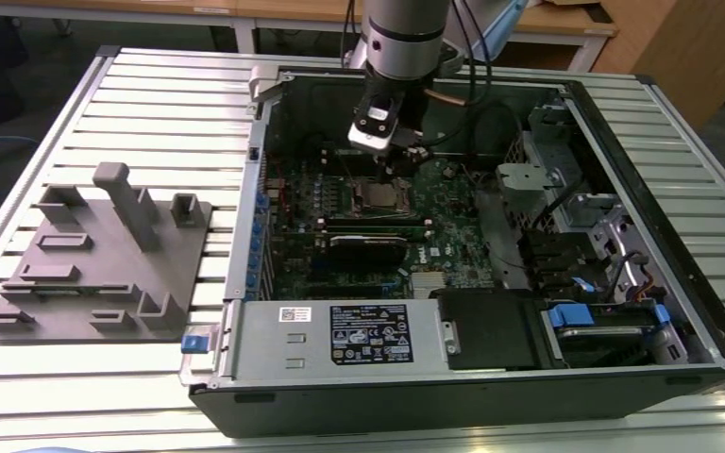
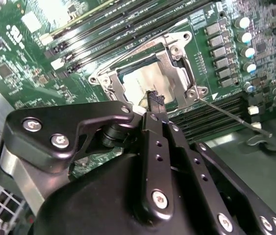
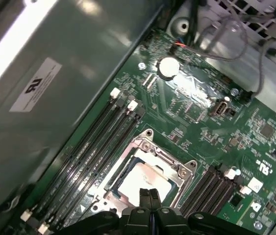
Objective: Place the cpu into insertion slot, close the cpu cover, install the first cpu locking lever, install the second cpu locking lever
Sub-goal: 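Close the cpu cover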
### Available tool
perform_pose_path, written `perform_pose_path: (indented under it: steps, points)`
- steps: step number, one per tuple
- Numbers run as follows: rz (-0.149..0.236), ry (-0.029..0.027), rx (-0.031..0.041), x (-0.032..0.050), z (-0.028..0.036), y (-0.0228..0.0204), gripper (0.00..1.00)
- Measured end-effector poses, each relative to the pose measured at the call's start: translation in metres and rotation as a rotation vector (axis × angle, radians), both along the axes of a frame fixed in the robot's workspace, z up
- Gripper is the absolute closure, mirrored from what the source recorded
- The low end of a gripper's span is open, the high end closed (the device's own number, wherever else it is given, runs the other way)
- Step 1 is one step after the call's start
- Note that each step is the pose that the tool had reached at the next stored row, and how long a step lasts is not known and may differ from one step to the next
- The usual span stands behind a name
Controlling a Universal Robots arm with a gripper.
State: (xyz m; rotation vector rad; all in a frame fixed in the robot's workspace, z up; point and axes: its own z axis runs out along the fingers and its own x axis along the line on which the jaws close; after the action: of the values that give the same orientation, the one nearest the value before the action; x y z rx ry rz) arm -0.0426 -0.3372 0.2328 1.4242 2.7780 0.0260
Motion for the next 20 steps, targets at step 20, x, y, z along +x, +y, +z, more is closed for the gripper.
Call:
perform_pose_path:
  steps: [20]
  points:
    - [0.147,0.0,0.0001,0.0,-0.0003,0.0,0.9]
